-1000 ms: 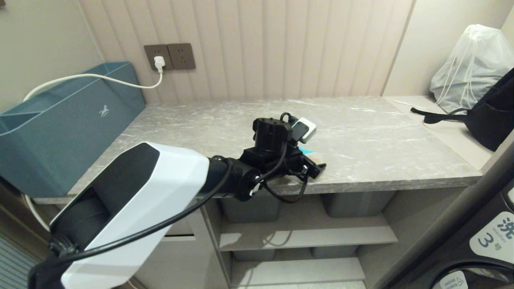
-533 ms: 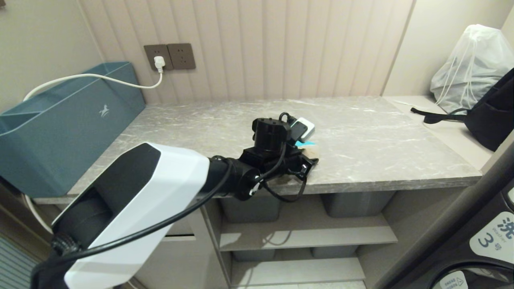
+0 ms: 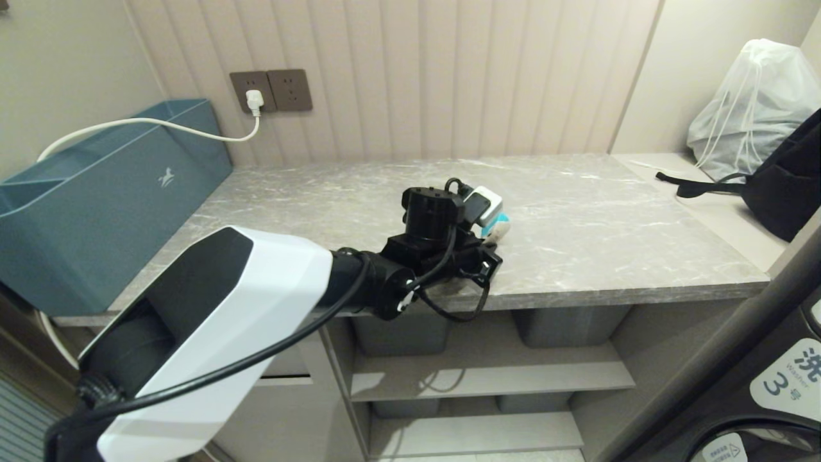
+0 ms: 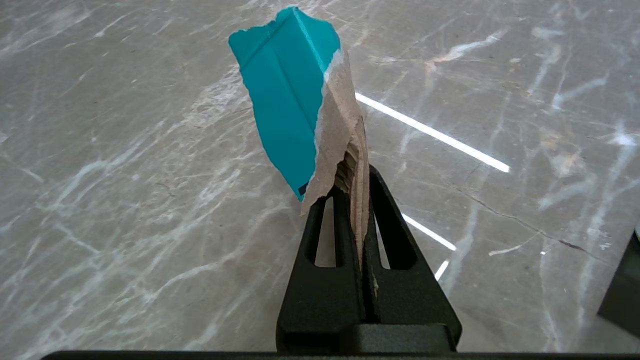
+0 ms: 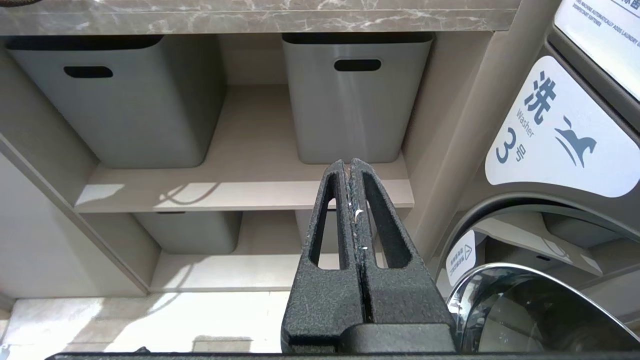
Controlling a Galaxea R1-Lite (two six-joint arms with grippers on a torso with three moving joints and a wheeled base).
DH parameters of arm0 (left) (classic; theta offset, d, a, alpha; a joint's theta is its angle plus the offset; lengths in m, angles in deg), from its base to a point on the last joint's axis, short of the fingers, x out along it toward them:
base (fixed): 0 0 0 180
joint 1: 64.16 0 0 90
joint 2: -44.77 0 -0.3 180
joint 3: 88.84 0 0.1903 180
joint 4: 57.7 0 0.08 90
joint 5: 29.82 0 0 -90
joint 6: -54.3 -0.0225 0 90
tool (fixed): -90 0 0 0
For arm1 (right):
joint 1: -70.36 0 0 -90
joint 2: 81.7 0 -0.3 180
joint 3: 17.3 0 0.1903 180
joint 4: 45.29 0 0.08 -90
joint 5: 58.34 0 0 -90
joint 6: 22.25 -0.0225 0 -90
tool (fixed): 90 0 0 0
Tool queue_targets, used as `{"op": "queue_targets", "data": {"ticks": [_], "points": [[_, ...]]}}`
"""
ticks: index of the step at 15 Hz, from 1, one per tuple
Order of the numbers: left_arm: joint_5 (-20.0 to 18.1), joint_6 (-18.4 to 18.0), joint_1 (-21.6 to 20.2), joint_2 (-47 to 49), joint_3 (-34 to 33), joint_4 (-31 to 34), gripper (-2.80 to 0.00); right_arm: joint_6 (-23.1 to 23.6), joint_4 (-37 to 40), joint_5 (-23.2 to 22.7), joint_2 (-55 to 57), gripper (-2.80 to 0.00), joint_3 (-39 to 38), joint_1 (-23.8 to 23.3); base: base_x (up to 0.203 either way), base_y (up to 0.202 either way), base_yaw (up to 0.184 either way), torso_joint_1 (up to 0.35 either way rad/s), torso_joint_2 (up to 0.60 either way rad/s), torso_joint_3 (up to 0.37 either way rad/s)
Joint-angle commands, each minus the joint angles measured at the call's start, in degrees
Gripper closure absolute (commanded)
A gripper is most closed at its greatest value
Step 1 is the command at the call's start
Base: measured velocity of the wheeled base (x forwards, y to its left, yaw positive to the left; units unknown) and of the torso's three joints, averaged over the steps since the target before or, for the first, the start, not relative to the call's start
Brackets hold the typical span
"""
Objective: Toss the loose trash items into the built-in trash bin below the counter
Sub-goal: Pick up the garbage, then put the garbage in the trash can
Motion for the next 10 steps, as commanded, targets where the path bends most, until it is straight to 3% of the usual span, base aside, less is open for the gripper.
{"op": "queue_targets", "data": {"ticks": [1,4,7,10], "points": [[0.0,0.1,-0.1,-1.3,0.0,-0.2,0.00,0.0,-0.1,0.0,0.0,0.00,0.0,0.1,0.000,0.000,0.000,0.000,0.00,0.000],[1.6,1.8,-0.3,-6.6,-2.2,-0.2,0.00,0.0,0.0,0.0,0.0,0.00,0.0,0.1,0.000,0.000,0.000,0.000,0.00,0.000],[3.7,6.5,-0.6,-18.1,-13.3,-0.2,0.00,0.0,0.0,0.0,0.0,0.00,0.0,0.1,0.000,0.000,0.000,0.000,0.00,0.000],[6.9,12.6,-4.3,-31.9,-25.1,-0.2,0.00,0.3,-0.1,-0.1,0.0,0.00,0.0,0.0,0.000,0.000,0.000,0.000,0.00,0.000]]}}
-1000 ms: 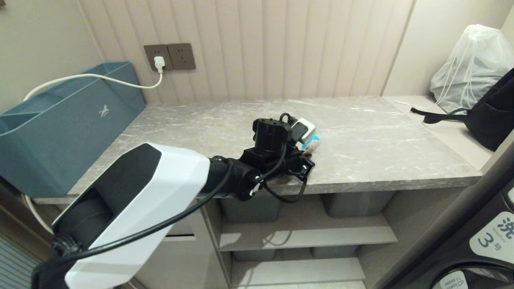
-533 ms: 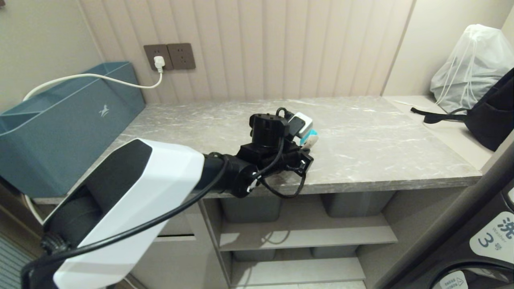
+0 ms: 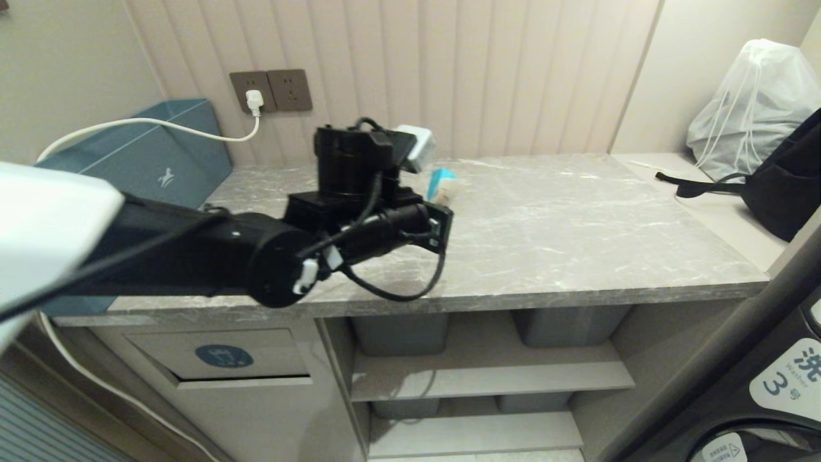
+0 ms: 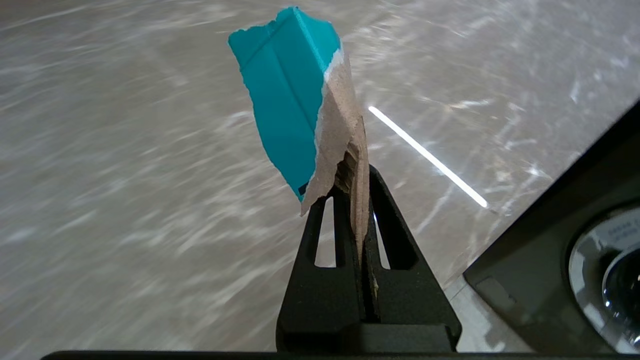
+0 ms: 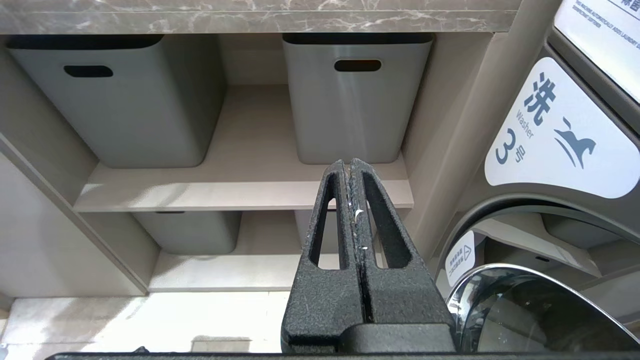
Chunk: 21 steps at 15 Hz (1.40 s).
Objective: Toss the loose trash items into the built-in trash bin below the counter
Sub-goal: Put the garbage in the trash can
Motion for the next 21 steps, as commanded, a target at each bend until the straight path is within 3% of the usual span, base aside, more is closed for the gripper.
{"op": "queue_targets", "data": {"ticks": [1,4,7,10,12,14,16,19,21], "points": [[0.5,2.5,-3.4,-12.1,-6.5,-0.1,0.00,0.0,0.0,0.0,0.0,0.00,0.0,0.0,0.000,0.000,0.000,0.000,0.00,0.000],[1.2,11.6,-15.3,-27.1,-18.2,0.0,0.00,-0.2,0.1,0.0,0.0,0.00,0.0,0.1,0.000,0.000,0.000,0.000,0.00,0.000],[1.2,24.1,-28.5,-42.9,-29.9,1.9,0.00,-0.2,0.0,0.0,0.0,0.00,0.0,0.1,0.000,0.000,0.000,0.000,0.00,0.000],[0.9,37.0,-37.9,-57.7,-39.0,10.3,0.00,0.0,0.0,0.0,0.0,0.00,0.0,0.1,0.000,0.000,0.000,-0.164,0.35,0.201],[1.2,48.4,-42.4,-65.1,-45.5,18.4,0.00,0.0,0.0,0.0,0.0,0.00,0.0,0.0,0.000,0.000,0.000,-0.223,0.49,0.277],[2.2,59.3,-46.0,-66.1,-49.4,21.7,0.00,-0.1,0.0,0.0,0.0,0.00,0.0,0.0,0.000,0.000,0.000,-0.223,0.51,0.278],[2.5,65.8,-49.2,-62.3,-51.6,22.1,0.00,-0.1,0.0,0.0,0.0,0.00,0.0,0.1,0.000,0.000,0.000,-0.214,0.50,0.283],[2.0,72.3,-51.4,-56.0,-54.2,20.5,0.00,-0.3,0.0,0.0,0.0,0.00,0.0,0.1,0.000,0.000,0.000,-0.204,0.49,0.284],[0.4,74.5,-51.6,-51.3,-57.2,13.7,0.00,-0.3,0.0,0.0,0.0,0.00,0.0,0.0,0.000,0.000,0.000,-0.191,0.48,0.278]]}}
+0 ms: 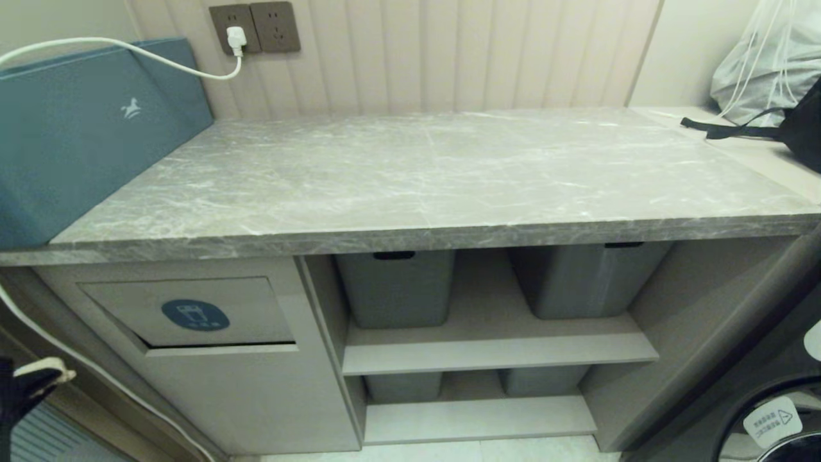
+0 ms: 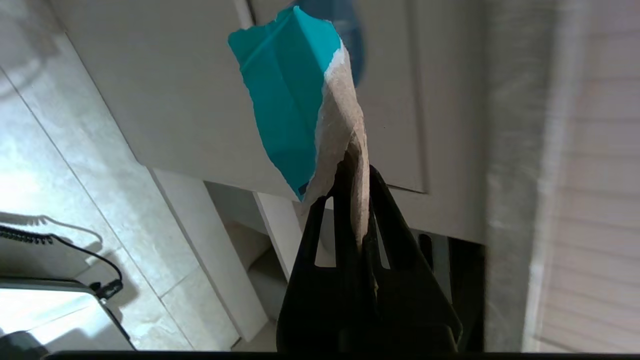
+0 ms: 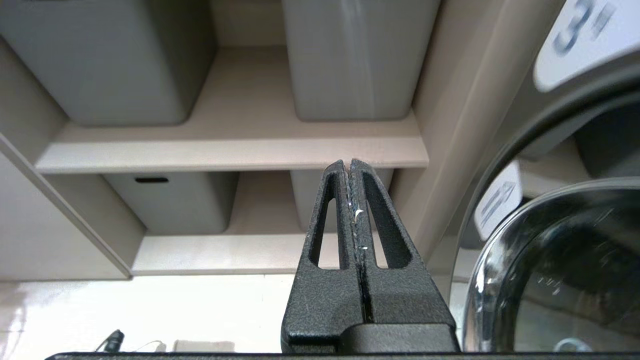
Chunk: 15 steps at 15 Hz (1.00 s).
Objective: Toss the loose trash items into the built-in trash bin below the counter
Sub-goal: Put the garbage in the trash can
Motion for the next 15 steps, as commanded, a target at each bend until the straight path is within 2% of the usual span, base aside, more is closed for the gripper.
{"op": "queue_targets", "data": {"ticks": [1,5,10,12,15], "points": [[-0.5,0.8,-0.2,6.1,-2.6,-5.3,0.00,0.0,0.0,0.0,0.0,0.00,0.0,0.0,0.000,0.000,0.000,-0.191,0.47,0.286],[-1.7,1.5,-0.3,17.5,-5.4,-16.6,0.00,0.0,0.0,0.0,0.0,0.00,0.0,0.0,0.000,0.000,0.000,-0.179,0.47,0.288],[-3.1,2.3,0.3,32.9,-5.8,-38.1,0.00,0.2,0.0,-0.1,0.0,0.00,0.0,0.1,0.000,0.000,0.000,-0.147,0.46,0.303],[-3.6,2.8,3.6,37.2,-5.6,-47.6,0.00,0.4,0.0,-0.2,0.0,0.00,0.0,0.0,0.000,0.000,0.000,-0.097,0.38,0.275],[-2.2,7.8,7.3,42.4,-1.5,-54.6,0.00,0.8,0.0,-0.3,0.0,0.00,0.0,0.1,0.000,0.000,0.000,-0.027,0.11,0.078]]}}
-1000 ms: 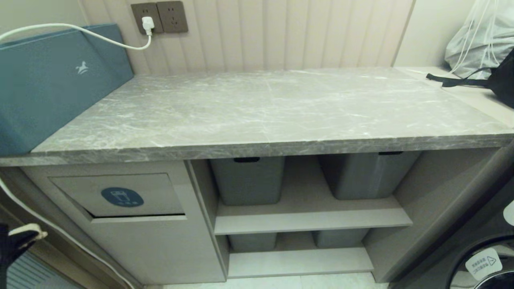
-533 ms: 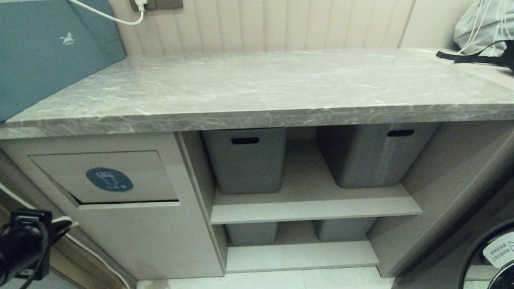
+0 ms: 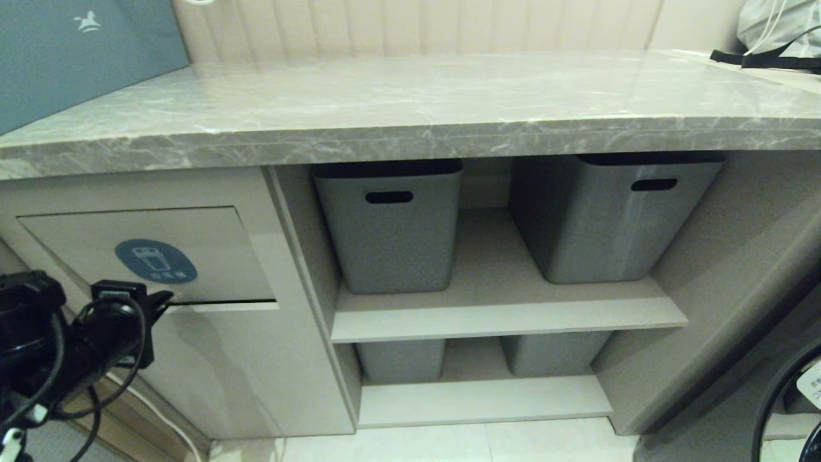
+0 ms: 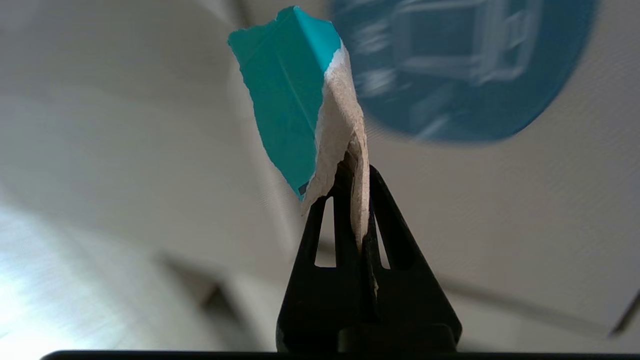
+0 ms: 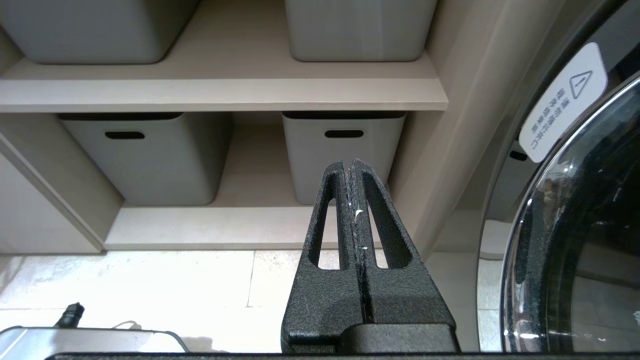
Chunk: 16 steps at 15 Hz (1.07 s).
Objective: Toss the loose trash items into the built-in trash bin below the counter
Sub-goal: Put the garbage in the trash can
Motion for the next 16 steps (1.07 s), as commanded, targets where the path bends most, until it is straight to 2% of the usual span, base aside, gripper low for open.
{"op": "queue_targets", "data": {"ticks": [1,6,9,16], "points": [[1.4,2.0,1.6,5.0,3.4,-1.1,0.00,0.0,0.0,0.0,0.0,0.00,0.0,0.0,0.000,0.000,0.000,-0.001,0.04,0.035],[7.5,7.4,5.0,12.8,14.5,-1.3,0.00,0.0,0.0,0.0,0.0,0.00,0.0,0.0,0.000,0.000,0.000,0.000,0.00,0.000],[8.9,9.1,5.2,17.7,20.8,-1.3,0.00,-0.2,0.1,0.0,0.0,0.00,0.0,0.0,0.000,0.000,0.000,0.000,0.00,0.000],[9.7,10.9,5.6,22.6,25.7,-1.3,0.00,0.0,0.0,0.0,0.0,0.00,0.0,0.0,0.000,0.000,0.000,0.000,0.00,0.000]]}}
